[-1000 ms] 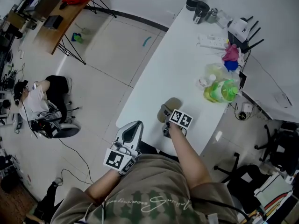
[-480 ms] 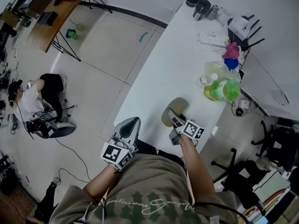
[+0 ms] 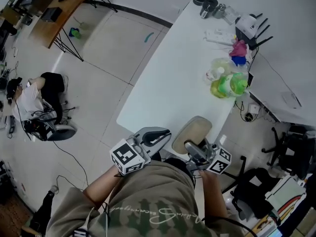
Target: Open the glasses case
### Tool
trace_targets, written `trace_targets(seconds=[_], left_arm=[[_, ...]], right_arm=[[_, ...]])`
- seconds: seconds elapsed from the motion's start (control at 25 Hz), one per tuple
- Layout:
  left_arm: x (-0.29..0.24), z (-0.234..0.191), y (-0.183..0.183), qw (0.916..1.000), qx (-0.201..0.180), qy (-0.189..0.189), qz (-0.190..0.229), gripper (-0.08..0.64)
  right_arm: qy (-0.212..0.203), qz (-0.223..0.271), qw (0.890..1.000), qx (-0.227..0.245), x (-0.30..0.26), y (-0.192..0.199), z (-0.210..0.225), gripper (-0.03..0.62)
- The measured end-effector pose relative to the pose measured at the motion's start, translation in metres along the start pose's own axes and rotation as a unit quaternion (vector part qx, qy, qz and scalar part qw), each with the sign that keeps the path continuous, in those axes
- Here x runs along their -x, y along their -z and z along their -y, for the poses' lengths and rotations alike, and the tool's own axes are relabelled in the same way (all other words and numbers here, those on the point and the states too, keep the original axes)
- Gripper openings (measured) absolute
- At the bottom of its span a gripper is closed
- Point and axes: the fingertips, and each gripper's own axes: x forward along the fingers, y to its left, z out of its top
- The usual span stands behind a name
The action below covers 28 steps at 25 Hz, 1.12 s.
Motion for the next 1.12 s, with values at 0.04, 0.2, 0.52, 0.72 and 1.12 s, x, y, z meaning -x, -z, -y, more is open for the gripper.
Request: trace_targets(seconds=[0.04,0.2,0.52,0.72,1.12], left_arm=[[0.0,0.012,0.006,1.0,-0.002,0.002,-0.004,0.023],[-0.001,0.073,0.03,0.9999,0.005,0.013,-0.004,0.091],[-0.007,0.186,0.093,0.9997,-0.012,-0.003,-0.02,0.1],[0.011,0.22,0.119,0.9995,0.003,0.006,-0.032,0.1],[0.029,0.218,0.111,0.9987,-0.017,0.021,-0.042,0.11]], right_arm=[[-0.011,-0.006,1.0,0.016,0.009,0.004,-0.012,0.331],[-0.037,-0.022,0.998,0.053,0.057,0.028,-0.047,0.331],[-0.082,-0.008,0.995,0.049,0.157,0.074,-0.091,0.331],[-0.107,-0.018,0.992,0.063,0.182,0.103,-0.116,0.331],[-0.125,-0.059,0.983,0.12,0.154,0.101,-0.148,0.31]])
